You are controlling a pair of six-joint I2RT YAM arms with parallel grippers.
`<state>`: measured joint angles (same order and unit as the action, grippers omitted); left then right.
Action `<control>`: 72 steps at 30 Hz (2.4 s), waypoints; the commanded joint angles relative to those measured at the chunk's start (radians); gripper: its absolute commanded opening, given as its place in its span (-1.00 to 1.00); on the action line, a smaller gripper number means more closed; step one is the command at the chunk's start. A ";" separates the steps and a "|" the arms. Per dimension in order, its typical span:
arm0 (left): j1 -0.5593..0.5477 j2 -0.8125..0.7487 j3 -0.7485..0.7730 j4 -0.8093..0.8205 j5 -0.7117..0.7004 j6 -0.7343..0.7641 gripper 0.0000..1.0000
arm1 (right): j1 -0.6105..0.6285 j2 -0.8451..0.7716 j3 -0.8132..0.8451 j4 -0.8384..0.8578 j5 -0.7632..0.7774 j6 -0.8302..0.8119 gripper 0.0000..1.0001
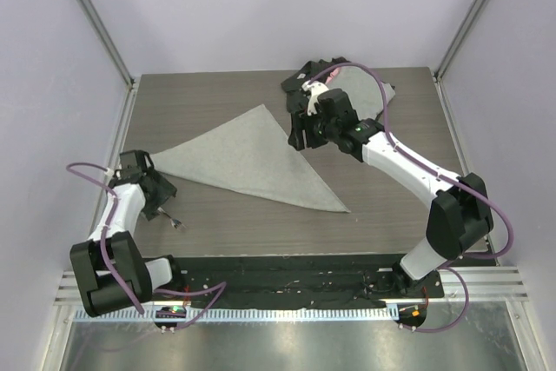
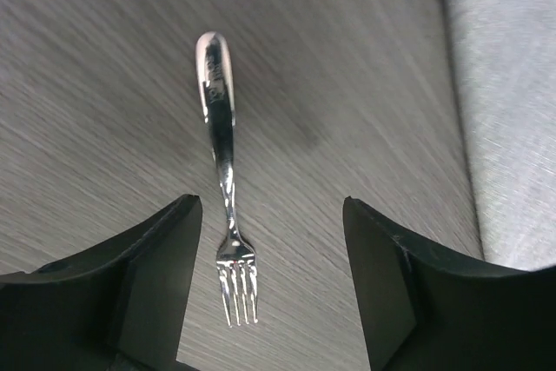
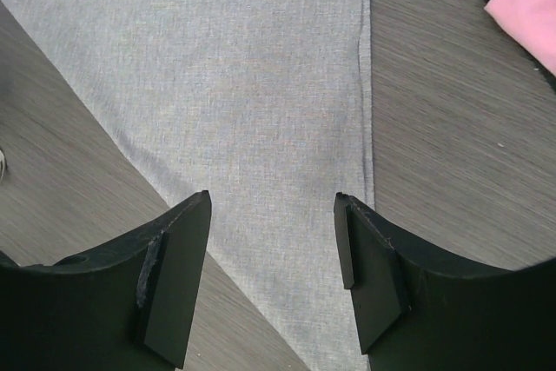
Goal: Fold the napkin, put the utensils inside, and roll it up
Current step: Grab a utensil with the left arm, then place the utensil onto the napkin
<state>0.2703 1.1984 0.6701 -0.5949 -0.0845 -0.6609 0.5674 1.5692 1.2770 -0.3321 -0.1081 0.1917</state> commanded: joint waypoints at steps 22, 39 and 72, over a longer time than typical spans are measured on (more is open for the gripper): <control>0.066 0.044 -0.127 0.152 0.022 -0.169 -0.46 | -0.001 -0.021 -0.015 0.085 -0.056 0.020 0.33; -0.075 -0.282 -0.116 0.109 0.115 -0.578 -1.00 | -0.003 -0.057 -0.024 0.082 -0.035 0.012 0.32; -0.809 0.418 0.260 0.362 -0.385 -1.063 -1.00 | -0.015 -0.138 -0.047 0.031 0.038 0.011 0.35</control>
<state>-0.5175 1.6047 0.9455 -0.2722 -0.3840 -1.5963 0.5556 1.4845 1.2297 -0.3187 -0.0822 0.2089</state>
